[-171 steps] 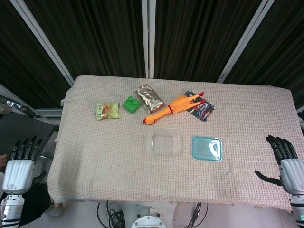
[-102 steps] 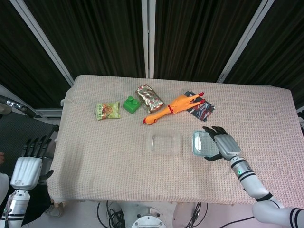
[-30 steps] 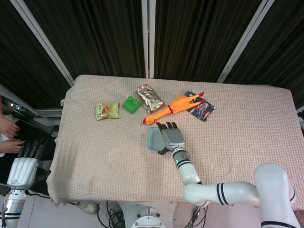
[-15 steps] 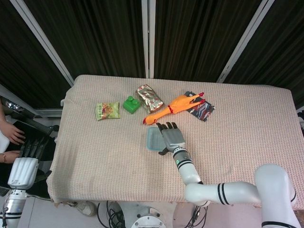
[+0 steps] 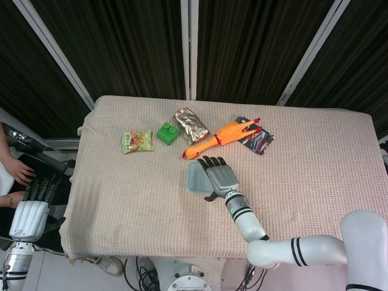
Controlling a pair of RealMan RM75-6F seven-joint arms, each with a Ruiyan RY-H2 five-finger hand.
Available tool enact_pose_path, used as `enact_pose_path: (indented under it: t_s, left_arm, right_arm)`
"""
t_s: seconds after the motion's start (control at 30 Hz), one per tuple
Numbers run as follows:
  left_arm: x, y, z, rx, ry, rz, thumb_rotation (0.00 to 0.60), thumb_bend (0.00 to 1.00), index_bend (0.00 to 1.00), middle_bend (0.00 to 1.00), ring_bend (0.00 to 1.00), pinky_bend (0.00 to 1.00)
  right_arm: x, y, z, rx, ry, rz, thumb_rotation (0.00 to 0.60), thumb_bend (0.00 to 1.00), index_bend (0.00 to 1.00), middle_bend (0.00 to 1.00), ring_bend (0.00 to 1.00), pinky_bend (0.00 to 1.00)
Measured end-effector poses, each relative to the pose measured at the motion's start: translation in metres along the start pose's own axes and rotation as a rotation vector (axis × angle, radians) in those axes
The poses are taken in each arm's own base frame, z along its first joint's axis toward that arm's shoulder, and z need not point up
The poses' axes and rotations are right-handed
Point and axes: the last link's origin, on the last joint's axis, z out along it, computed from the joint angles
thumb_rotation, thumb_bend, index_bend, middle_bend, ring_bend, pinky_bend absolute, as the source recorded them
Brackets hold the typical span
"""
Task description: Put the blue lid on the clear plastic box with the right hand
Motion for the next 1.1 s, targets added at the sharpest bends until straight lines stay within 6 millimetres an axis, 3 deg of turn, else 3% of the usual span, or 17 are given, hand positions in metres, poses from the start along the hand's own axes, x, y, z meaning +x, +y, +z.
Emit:
enact_pose_path:
  t_s: [0.17, 0.4, 1.1]
  left_arm:
    - [0.001, 0.001, -0.002, 0.003, 0.001, 0.001, 0.600, 0.03, 0.05, 0.01, 0.00, 0.00]
    - [0.001, 0.003, -0.005, 0.009, -0.001, 0.003, 0.600, 0.03, 0.05, 0.01, 0.00, 0.00]
    - [0.000, 0.002, -0.007, 0.025, -0.009, 0.004, 0.600, 0.03, 0.05, 0.01, 0.00, 0.00]
  right_arm:
    - [0.005, 0.001, -0.022, 0.110, 0.034, -0.054, 0.600, 0.00, 0.00, 0.19, 0.00, 0.00]
    - [-0.014, 0.006, -0.043, 0.231, -0.016, -0.092, 0.600, 0.00, 0.00, 0.21, 0.00, 0.00]
    - [-0.040, 0.003, -0.025, 0.235, -0.040, -0.152, 0.600, 0.00, 0.00, 0.21, 0.00, 0.00]
